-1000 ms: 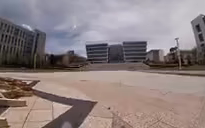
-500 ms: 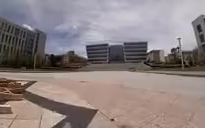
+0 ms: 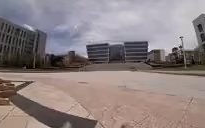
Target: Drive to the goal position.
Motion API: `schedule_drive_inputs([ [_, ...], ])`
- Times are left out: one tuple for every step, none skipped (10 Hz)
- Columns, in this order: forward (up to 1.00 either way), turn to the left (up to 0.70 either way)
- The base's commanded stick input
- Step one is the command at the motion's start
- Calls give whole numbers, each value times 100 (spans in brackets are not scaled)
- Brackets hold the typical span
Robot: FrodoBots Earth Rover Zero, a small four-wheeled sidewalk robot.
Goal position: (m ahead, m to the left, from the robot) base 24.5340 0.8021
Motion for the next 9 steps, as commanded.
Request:
schedule_drive_inputs([
  [70,0],
  [70,2],
  [70,3],
  [70,3],
  [70,7],
  [70,12],
  [70,20],
  [70,21],
  [70,22],
])
